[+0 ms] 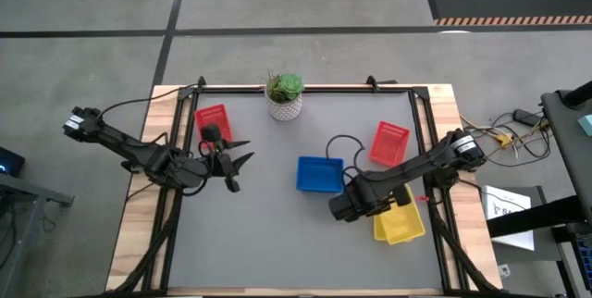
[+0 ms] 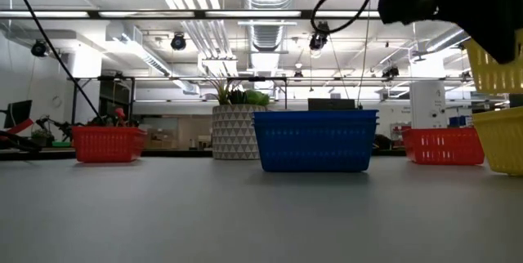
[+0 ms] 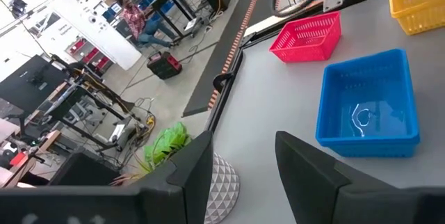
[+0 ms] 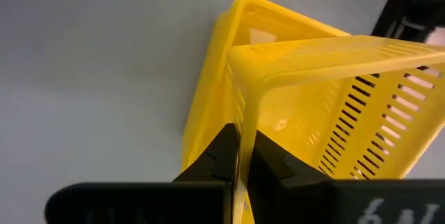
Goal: Stack baskets by color
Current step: Stack the left yellow basket on the yellow baskets
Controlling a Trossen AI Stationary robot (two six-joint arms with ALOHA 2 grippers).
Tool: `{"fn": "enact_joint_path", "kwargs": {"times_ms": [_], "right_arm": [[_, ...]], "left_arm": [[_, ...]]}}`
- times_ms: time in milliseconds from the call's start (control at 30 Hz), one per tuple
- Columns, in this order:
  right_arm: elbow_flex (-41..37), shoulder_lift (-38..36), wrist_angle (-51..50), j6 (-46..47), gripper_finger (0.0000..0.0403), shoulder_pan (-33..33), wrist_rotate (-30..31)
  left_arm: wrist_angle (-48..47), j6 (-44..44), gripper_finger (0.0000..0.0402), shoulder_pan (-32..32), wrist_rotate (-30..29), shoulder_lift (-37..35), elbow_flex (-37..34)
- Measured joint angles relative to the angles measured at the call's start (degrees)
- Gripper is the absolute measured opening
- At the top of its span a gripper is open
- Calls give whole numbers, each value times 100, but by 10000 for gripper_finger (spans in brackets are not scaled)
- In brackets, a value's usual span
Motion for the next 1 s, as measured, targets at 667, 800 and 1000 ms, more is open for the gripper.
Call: {"fn": "enact_joint_path", "kwargs": {"times_ms": [667,800,1000], "right_arm": [[-449,-24,200,-131,99,-73,-48],[-418,-118,185,-185,126,-128,-50],[-95,-360,115,-377,142,-203,-47]], "left_arm": [[12,-4,141,0,0,7,-3],[9,-2,141,0,2,7,-15],[10,-2,141,0,2,7,-30]]}}
